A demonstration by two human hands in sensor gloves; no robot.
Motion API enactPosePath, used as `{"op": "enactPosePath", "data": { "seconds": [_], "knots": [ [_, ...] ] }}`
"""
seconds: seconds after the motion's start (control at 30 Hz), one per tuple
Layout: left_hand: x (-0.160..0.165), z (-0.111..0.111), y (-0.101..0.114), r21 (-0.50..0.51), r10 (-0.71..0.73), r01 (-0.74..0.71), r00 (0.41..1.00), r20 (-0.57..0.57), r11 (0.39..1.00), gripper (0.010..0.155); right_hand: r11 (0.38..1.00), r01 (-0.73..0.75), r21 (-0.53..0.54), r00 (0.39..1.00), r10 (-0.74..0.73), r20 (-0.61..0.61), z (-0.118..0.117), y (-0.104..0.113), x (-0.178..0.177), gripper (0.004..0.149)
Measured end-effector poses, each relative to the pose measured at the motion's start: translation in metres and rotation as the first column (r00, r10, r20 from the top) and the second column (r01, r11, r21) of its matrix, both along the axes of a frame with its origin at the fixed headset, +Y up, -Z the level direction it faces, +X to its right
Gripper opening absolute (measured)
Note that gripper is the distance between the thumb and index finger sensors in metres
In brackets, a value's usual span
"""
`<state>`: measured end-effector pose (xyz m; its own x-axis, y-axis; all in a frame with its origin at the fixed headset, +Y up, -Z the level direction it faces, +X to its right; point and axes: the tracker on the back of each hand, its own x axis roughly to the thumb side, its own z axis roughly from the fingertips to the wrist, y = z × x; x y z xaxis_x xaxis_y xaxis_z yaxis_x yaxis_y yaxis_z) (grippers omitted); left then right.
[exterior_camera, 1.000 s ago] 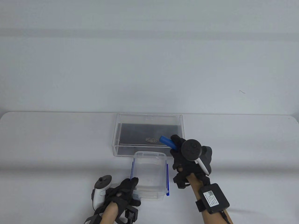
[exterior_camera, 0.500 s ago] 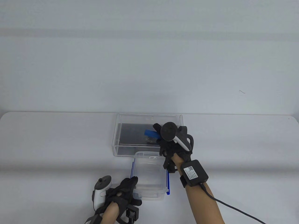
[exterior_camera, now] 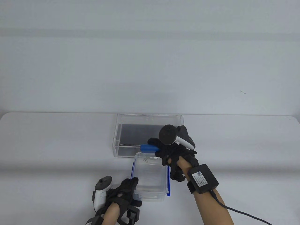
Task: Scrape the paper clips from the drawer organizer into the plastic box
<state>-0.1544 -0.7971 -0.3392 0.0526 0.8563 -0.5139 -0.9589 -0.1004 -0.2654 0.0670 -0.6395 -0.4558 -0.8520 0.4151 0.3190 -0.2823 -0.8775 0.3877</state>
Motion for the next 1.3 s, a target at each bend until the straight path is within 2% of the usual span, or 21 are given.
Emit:
{"op": "enactPosePath", "data": {
  "seconds": [0.23, 0.4, 0.57, 0.7, 0.87, 0.97, 1.17, 1.3],
  "knots": [
    [-0.002, -0.002, 0.002, 0.008, -0.024, 0.024, 1.000, 0.009, 1.000, 0.089, 0.996, 0.040, 0.080, 0.998, -0.044, 0.045, 0.031, -0.002, 0.007, 0.064],
    [-0.002, -0.002, 0.005, 0.039, -0.058, 0.057, 0.998, 0.018, 0.998, 0.089, 0.979, 0.062, 0.196, 0.992, -0.082, 0.097, 0.054, -0.001, 0.021, 0.063],
    [0.001, -0.003, 0.007, 0.073, -0.089, 0.087, 0.996, 0.022, 0.994, 0.088, 0.951, 0.113, 0.289, 0.958, -0.182, 0.223, 0.083, -0.003, 0.045, 0.064],
    [0.003, -0.002, 0.010, 0.100, -0.086, 0.082, 0.996, 0.027, 0.992, 0.087, 0.924, 0.149, 0.351, 0.900, -0.274, 0.339, 0.109, -0.015, 0.074, 0.064],
    [0.006, -0.002, 0.012, 0.135, -0.076, 0.072, 0.997, 0.023, 0.988, 0.087, 0.913, 0.175, 0.368, 0.819, -0.343, 0.460, 0.133, -0.050, 0.109, 0.063],
    [0.007, -0.001, 0.012, 0.164, -0.092, 0.085, 0.995, 0.037, 0.983, 0.087, 0.870, 0.214, 0.445, 0.776, -0.428, 0.463, 0.141, -0.067, 0.122, 0.062],
    [-0.001, 0.001, 0.014, 0.211, -0.130, 0.115, 0.990, 0.057, 0.971, 0.086, 0.863, 0.193, 0.467, 0.786, -0.421, 0.454, 0.147, -0.069, 0.128, 0.062],
    [-0.015, -0.001, 0.026, 0.259, -0.126, 0.123, 0.992, -0.007, 0.958, 0.084, 0.883, 0.154, 0.443, 0.810, -0.370, 0.455, 0.144, -0.075, 0.131, 0.061]
  ]
}}
